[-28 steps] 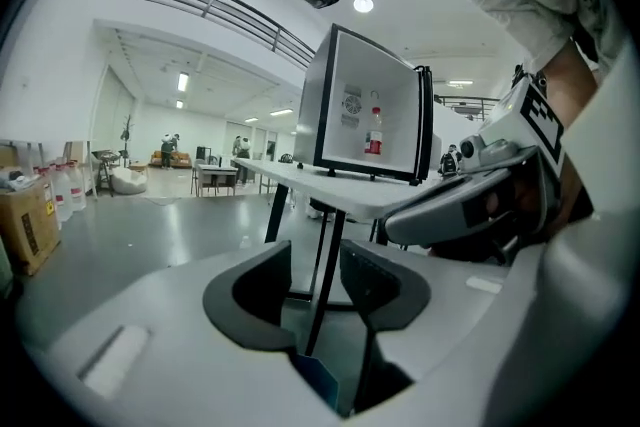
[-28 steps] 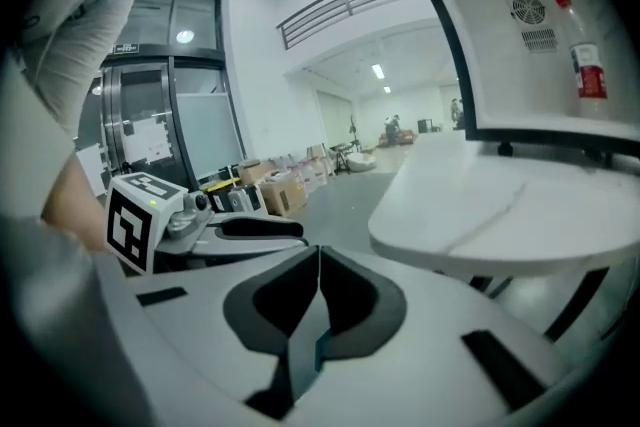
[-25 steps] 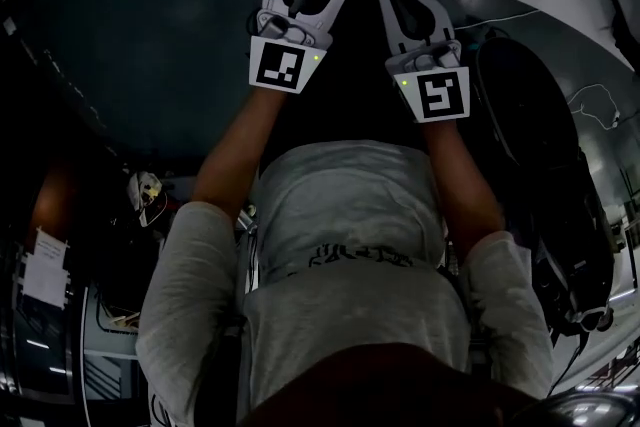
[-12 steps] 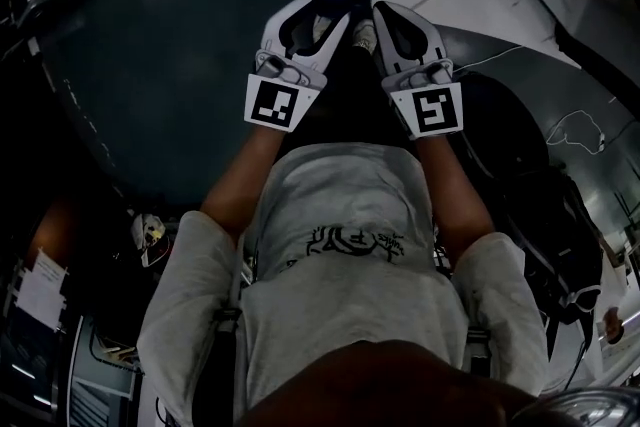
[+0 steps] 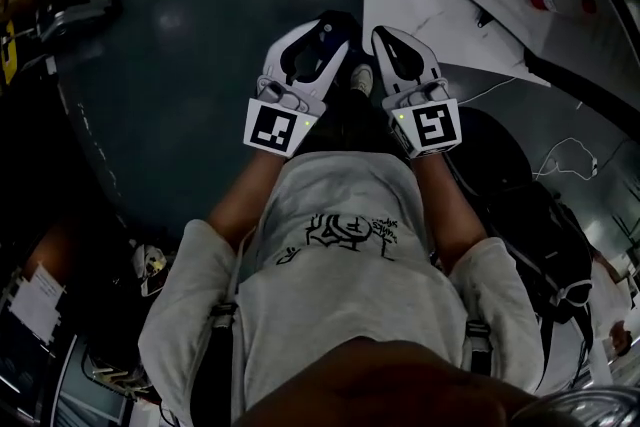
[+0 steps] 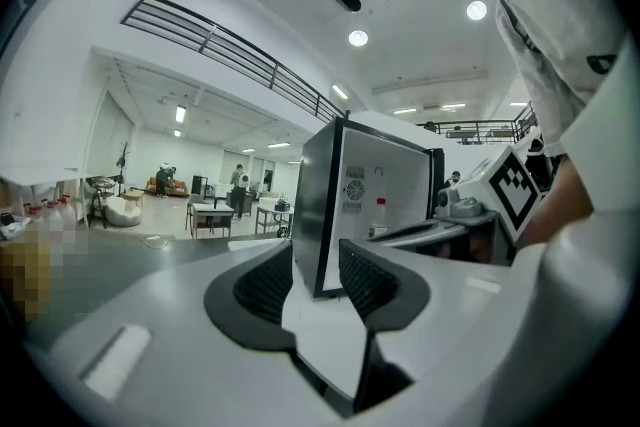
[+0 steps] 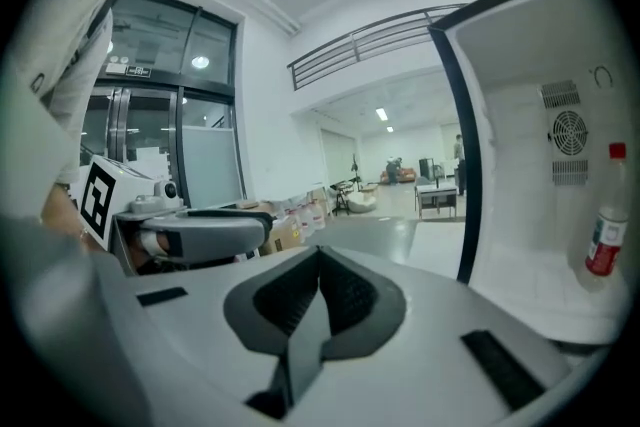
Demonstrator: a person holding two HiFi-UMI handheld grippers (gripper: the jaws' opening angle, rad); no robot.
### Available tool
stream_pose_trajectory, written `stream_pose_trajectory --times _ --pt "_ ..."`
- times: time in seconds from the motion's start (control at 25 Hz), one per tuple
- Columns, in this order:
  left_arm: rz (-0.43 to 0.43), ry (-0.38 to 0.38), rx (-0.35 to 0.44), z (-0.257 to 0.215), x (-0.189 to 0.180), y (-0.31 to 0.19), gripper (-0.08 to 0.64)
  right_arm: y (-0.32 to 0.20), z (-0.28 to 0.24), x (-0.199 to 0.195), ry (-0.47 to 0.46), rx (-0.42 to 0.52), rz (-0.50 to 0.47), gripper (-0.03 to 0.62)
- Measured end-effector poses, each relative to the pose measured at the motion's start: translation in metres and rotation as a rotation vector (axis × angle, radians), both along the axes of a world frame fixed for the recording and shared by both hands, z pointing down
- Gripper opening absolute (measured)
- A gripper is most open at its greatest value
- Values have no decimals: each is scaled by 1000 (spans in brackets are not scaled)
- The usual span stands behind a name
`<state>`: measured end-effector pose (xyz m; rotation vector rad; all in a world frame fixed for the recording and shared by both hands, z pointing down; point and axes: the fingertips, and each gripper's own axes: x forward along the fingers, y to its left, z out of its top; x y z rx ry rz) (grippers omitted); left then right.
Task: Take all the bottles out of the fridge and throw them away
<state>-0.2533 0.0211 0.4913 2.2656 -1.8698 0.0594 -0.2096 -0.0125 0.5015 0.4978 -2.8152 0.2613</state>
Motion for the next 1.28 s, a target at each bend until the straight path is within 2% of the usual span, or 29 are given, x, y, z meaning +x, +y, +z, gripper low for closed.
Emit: stream_pose_trajectory --times 0.32,0.44,0.64,0.76,1.04,1.28 --pt "14 22 19 -63 4 -10 144 -9 -64 3 -15 41 0 9" --pt "23 23 30 -88 4 -12 143 -9 -90 3 -30 83 -15 9" --pt "39 -14 106 -131 4 -16 137 -8 -130 7 -58 93 1 8" --pt "59 -10 115 -146 10 -16 133 -8 -148 10 -69 108 2 8" --pt "149 8 143 -165 40 -25 130 -15 -163 30 -77 116 74 9" --pt "252 29 156 -172 76 -35 128 -22 -171 66 -91 132 165 9"
